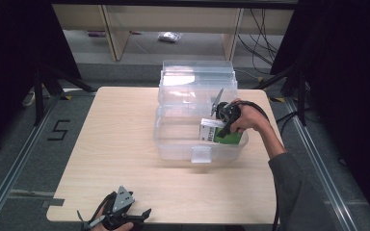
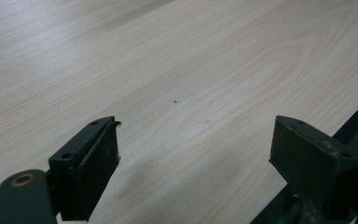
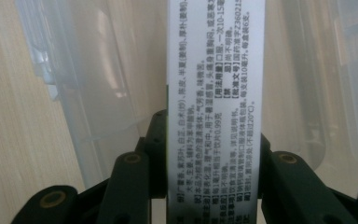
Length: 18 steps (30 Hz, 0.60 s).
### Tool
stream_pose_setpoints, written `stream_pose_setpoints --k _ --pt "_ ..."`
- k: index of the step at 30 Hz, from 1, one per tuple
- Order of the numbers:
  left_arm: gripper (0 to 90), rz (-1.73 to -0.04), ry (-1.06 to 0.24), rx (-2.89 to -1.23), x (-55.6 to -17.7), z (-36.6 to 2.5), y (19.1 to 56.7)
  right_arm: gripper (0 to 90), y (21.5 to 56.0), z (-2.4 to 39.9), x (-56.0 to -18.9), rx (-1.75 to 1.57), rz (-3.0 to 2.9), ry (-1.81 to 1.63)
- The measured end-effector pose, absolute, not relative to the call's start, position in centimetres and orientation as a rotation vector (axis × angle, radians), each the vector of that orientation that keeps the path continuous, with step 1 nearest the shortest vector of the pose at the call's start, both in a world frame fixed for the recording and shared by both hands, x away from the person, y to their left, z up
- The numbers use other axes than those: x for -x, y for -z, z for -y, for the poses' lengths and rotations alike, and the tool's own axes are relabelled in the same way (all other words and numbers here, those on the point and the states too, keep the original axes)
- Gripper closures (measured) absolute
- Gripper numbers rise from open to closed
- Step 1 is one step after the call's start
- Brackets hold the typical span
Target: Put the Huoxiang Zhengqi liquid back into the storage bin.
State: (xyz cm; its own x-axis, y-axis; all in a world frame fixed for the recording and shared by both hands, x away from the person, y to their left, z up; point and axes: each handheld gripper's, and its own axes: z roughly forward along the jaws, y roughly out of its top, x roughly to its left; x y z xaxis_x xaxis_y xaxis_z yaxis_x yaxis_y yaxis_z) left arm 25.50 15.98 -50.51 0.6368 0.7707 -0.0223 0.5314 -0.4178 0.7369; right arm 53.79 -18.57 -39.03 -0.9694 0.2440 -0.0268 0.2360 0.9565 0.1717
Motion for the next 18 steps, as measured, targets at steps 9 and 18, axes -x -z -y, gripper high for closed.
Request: stream_pose_setpoints --k 9,18 --pt "14.8 -1.021 -0.403 -2.090 -25.4 -15.8 50.5 64.4 40.1 18.6 -53.7 -0.418 -3.071 -0.225" --pt "14.8 -1.027 -0.420 -2.097 -25.5 -15.8 50.6 64.3 40.7 18.7 -53.9 -0.389 -3.081 -0.216"
